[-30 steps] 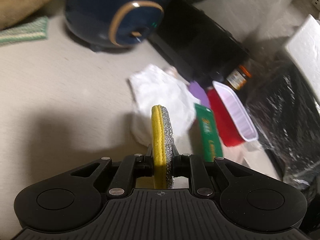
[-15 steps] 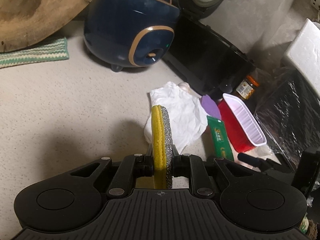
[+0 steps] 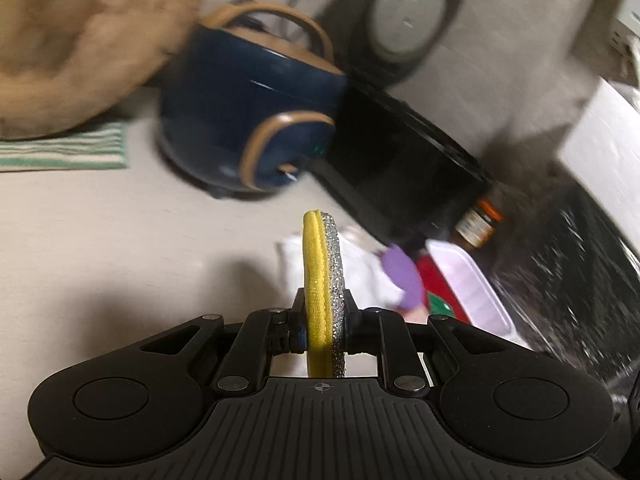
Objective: Collect trash
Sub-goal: 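Carry the scouring disc and green packet down over the green-lined bin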
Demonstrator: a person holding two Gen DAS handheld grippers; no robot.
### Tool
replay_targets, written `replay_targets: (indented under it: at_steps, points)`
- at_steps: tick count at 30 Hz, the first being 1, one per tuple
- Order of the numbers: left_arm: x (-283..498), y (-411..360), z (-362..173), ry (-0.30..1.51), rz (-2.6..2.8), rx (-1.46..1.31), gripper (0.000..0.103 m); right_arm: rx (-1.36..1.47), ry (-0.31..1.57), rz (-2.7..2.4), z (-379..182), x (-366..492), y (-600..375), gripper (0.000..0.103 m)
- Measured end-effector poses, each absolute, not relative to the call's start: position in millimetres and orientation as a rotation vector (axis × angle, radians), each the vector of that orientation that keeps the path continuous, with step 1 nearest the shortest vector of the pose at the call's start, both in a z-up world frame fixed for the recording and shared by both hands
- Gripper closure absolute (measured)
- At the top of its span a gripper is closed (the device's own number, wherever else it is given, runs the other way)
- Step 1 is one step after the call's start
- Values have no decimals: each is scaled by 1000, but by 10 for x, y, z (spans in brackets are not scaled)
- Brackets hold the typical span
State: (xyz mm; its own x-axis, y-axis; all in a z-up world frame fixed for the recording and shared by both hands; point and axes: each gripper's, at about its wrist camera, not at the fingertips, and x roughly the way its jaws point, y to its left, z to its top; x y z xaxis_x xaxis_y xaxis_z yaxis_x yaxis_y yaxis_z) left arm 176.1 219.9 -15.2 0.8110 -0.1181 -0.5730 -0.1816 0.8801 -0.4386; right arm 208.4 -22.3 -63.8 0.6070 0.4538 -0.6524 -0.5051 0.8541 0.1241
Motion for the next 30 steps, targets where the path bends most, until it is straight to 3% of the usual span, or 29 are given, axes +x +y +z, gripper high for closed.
replay_targets:
  at_steps: [13, 21, 30]
  points:
    - [2104, 858, -354, 839, -441, -329, 84, 25, 718, 369, -568, 1626, -1241, 79]
    - [2048, -29, -734, 1031, -638, -115, 84, 83, 832, 239, -921, 1400, -1823, 79]
    - [2035, -417, -1443, 1270, -588, -75, 84, 69, 973, 195, -1419, 1313, -2162, 79]
